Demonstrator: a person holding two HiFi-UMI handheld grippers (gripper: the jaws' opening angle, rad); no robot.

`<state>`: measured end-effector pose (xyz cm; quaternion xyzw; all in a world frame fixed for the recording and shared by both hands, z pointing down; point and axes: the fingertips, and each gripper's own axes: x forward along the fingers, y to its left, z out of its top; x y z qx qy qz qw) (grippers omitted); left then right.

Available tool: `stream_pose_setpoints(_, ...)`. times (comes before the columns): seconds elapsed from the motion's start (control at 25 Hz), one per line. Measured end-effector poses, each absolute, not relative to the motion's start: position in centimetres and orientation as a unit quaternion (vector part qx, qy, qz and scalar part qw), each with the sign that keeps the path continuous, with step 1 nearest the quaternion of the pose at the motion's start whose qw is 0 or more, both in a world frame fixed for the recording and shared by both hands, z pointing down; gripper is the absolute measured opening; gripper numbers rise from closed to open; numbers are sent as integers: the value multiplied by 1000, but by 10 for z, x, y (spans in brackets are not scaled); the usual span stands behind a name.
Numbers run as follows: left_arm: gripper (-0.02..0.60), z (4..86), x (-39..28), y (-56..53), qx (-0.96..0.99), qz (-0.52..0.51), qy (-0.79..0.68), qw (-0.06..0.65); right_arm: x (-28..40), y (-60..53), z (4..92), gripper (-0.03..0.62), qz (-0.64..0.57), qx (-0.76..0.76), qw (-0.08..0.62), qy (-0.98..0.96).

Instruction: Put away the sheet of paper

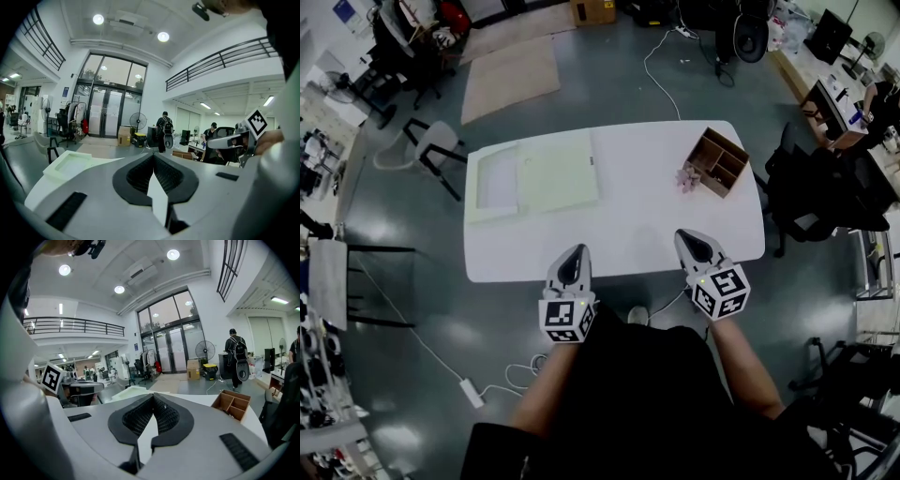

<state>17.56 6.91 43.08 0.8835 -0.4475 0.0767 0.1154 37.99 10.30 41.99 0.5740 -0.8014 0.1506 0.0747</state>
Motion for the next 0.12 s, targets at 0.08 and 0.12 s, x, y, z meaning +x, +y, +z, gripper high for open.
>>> stream_pose_setpoints(0.08,3,431,170,70,882,77,-450,116,375,103,420,-2,150,572,75,-803)
stream_pose_setpoints(0.12,3,431,167,71,881,77,-451,116,372,103,420,-2,149,571,75,-804)
